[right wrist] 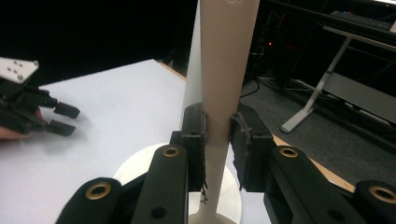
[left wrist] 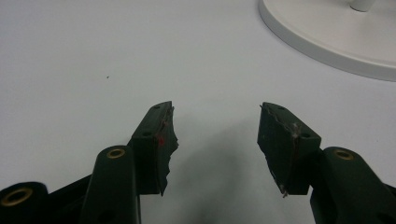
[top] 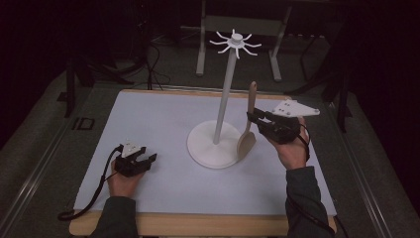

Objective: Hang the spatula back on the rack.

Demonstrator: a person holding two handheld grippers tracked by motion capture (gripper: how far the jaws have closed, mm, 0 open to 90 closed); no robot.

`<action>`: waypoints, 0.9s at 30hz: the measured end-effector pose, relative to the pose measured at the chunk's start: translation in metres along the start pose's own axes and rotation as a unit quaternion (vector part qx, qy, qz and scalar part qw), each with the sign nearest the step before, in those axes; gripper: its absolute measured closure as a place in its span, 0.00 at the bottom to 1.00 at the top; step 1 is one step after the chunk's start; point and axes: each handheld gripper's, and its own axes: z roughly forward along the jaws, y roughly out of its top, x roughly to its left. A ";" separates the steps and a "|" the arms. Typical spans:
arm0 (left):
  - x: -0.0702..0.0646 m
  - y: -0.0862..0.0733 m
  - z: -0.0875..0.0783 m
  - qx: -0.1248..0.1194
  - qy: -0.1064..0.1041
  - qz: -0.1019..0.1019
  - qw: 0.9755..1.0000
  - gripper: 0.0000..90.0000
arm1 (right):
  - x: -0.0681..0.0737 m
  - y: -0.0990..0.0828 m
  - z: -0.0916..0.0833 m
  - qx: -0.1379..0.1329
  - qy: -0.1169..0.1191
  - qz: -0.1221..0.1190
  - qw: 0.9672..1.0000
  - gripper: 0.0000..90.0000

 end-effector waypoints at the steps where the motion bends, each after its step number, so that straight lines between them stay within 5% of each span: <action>1: 0.000 0.000 0.000 0.000 0.000 0.000 1.000 0.51 | 0.000 0.001 0.000 -0.003 -0.001 0.003 1.000 0.84; 27: 0.000 0.000 0.000 -0.001 -0.001 -0.001 1.000 0.51 | 0.000 0.018 -0.007 -0.027 -0.012 0.035 0.999 0.84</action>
